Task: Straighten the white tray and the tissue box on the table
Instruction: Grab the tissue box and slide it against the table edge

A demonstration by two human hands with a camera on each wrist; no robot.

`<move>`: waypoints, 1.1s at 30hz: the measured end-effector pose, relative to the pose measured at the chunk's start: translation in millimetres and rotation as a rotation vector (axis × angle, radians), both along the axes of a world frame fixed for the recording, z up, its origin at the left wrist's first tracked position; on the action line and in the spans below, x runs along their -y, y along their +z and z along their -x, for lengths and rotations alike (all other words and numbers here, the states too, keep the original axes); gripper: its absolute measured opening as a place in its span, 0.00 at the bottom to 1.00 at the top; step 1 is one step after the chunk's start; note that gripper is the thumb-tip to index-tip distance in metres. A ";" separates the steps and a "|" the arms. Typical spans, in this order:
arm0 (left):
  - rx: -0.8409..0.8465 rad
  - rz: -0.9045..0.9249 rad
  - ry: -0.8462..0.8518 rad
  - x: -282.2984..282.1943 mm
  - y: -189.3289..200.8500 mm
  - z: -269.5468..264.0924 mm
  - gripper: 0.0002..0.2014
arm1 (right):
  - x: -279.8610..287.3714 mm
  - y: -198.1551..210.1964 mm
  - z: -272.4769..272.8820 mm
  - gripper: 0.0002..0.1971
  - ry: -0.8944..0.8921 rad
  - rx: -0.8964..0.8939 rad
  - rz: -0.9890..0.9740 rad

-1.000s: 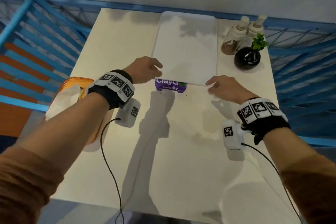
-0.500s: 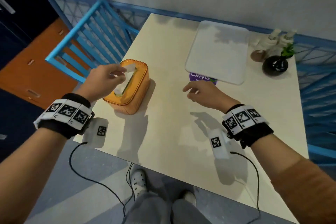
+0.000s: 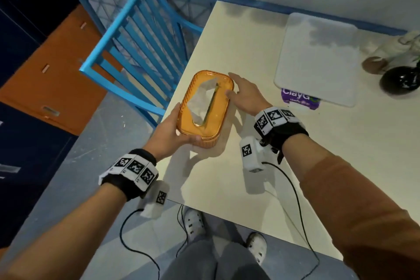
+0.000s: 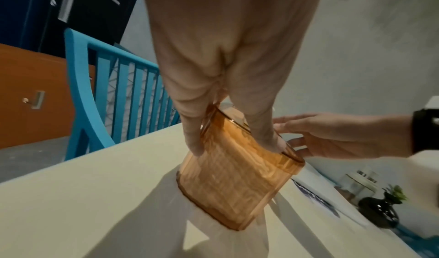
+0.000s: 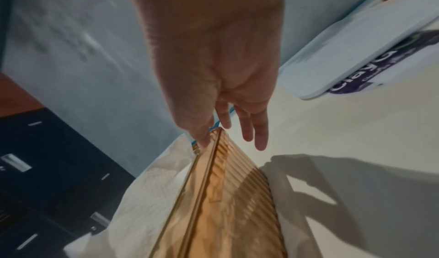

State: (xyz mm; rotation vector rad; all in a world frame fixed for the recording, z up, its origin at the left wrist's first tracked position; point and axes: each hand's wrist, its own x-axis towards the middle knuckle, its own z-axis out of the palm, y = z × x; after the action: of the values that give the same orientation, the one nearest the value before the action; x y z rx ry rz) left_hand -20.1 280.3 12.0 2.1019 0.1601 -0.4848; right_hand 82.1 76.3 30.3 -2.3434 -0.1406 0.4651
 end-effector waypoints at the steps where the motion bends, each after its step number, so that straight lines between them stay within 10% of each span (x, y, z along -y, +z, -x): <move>1: 0.007 0.015 -0.010 -1.6 -2.4 -3.9 0.54 | -2.4 -0.5 -2.4 0.29 -0.023 0.006 -0.014; 25: -0.005 0.049 -0.138 47.3 4.8 -221.4 0.49 | 70.5 -0.5 -165.1 0.26 -0.244 0.106 0.013; 33: -0.095 0.181 0.286 59.8 -1.7 -266.9 0.37 | 100.0 1.7 -226.5 0.23 -0.389 0.123 0.030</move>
State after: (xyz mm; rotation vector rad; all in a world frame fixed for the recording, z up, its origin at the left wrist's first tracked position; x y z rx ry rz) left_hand 246.8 220.5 10.3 1.8425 0.4486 -0.4096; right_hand 308.7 -23.8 32.0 -2.3524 0.2637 0.1319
